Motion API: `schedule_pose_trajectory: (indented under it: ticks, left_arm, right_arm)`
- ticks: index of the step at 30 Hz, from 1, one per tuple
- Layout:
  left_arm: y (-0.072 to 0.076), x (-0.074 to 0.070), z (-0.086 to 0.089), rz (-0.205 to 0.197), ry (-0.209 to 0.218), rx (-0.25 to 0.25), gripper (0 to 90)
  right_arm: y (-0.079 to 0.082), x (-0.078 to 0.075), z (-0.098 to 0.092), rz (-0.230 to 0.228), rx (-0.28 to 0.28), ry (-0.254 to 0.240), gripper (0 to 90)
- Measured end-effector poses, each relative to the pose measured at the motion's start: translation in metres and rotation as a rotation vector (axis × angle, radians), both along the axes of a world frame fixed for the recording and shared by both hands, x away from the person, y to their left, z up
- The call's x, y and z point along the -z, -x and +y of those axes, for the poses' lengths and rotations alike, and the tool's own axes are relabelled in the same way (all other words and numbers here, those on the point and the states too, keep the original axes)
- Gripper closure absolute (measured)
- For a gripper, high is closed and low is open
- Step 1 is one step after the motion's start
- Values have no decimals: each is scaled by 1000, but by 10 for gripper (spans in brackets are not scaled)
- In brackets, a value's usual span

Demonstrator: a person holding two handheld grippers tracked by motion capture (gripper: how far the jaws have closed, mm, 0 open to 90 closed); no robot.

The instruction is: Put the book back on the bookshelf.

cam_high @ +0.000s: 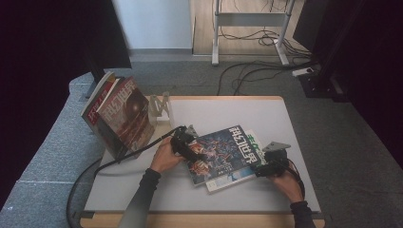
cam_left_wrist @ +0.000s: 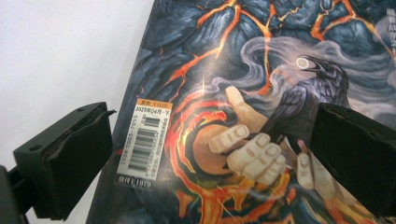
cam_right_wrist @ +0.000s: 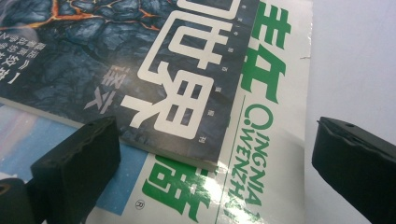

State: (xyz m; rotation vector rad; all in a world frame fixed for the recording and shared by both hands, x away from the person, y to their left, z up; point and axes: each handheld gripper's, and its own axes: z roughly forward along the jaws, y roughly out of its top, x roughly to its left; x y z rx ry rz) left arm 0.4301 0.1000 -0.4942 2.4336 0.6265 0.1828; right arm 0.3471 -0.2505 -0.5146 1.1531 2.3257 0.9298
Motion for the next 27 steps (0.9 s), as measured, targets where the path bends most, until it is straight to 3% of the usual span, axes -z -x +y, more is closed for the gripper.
schedule_pose_trajectory:
  ticks: [10,13,27]
  left_arm:
    - [-11,7,2,60,34,2,0]
    - [-10,8,3,50,41,0,0]
    - [17,6,3,35,24,-10,0]
  right_arm:
    - [3,-1,8,-15,-40,19,15]
    - [2,-1,9,-17,-38,17,12]
    - [-4,-2,-1,-35,25,36,20]
